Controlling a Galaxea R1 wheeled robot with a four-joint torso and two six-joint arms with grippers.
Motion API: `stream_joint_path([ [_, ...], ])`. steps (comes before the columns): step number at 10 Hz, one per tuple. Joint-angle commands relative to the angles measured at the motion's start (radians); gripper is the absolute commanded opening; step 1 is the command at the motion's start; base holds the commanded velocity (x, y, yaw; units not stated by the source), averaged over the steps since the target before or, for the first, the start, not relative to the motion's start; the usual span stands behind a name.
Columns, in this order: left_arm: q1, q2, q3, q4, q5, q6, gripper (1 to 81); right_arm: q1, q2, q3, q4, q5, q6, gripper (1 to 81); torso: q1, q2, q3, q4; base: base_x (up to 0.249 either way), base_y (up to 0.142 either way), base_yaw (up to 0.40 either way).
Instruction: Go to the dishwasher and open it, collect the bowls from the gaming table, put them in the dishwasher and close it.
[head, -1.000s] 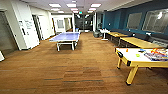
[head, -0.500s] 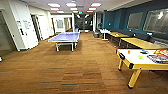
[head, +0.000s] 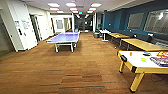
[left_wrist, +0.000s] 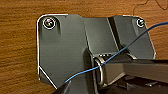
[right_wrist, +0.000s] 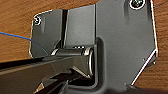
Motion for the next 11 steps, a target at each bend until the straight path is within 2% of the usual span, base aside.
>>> stream_joint_path([
  [1, -0.041, 0.005, -0.002, 0.005, 0.048, 0.010, 81.1, 0.039, 0.005, 0.008, -0.009, -0.054, -0.005, 81.1, 0.001, 0.000, 0.000, 0.000, 0.191, 0.000, 0.000],
  [11, -0.041, 0.017, 0.000, 0.005, 0.048, 0.010, 81.1, 0.040, 0.007, 0.010, -0.011, -0.054, -0.005, 81.1, 0.001, 0.000, 0.000, 0.000, 0.191, 0.000, 0.000],
])
